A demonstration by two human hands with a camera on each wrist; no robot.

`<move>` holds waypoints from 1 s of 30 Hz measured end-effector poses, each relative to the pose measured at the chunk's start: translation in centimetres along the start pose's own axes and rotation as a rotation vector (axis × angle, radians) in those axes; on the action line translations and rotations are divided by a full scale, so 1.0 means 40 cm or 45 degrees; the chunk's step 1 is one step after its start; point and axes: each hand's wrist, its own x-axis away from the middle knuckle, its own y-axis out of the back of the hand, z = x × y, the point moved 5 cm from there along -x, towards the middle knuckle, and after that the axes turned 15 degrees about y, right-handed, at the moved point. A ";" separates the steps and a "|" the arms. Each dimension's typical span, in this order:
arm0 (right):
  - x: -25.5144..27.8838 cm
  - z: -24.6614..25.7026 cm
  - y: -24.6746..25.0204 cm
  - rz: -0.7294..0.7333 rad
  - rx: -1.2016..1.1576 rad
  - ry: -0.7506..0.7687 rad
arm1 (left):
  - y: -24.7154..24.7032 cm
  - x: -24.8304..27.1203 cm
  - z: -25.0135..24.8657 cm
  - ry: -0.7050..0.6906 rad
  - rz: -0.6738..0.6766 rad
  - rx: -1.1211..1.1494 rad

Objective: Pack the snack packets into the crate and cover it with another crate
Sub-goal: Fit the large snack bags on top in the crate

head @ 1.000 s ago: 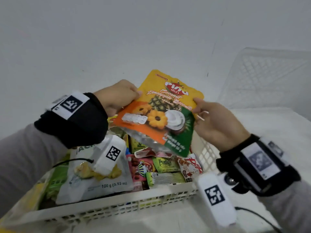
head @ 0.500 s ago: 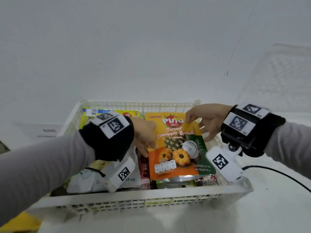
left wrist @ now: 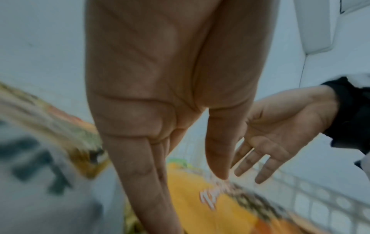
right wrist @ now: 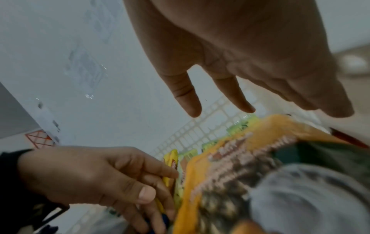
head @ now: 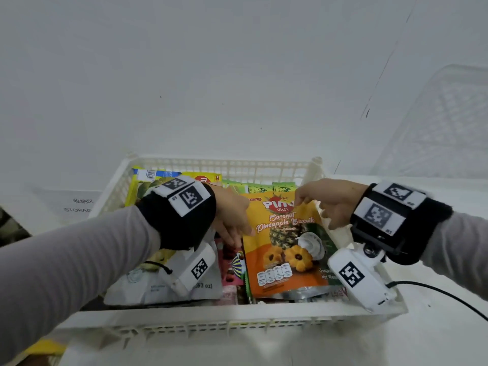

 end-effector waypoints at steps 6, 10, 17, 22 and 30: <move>0.008 0.089 0.045 0.012 -0.344 0.233 | 0.155 0.075 0.074 -0.236 -0.305 0.190; -0.003 0.189 -0.019 0.191 -0.485 0.481 | 0.249 0.117 0.188 -0.162 -0.550 0.228; -0.075 0.204 -0.242 0.601 0.507 0.486 | 0.274 0.090 0.330 0.306 -0.684 -0.092; -0.102 0.186 -0.286 0.651 0.457 0.410 | 0.240 0.079 0.334 0.386 -0.604 -0.169; -0.089 0.177 -0.248 0.584 0.601 0.408 | 0.226 0.057 0.332 0.277 -0.499 0.390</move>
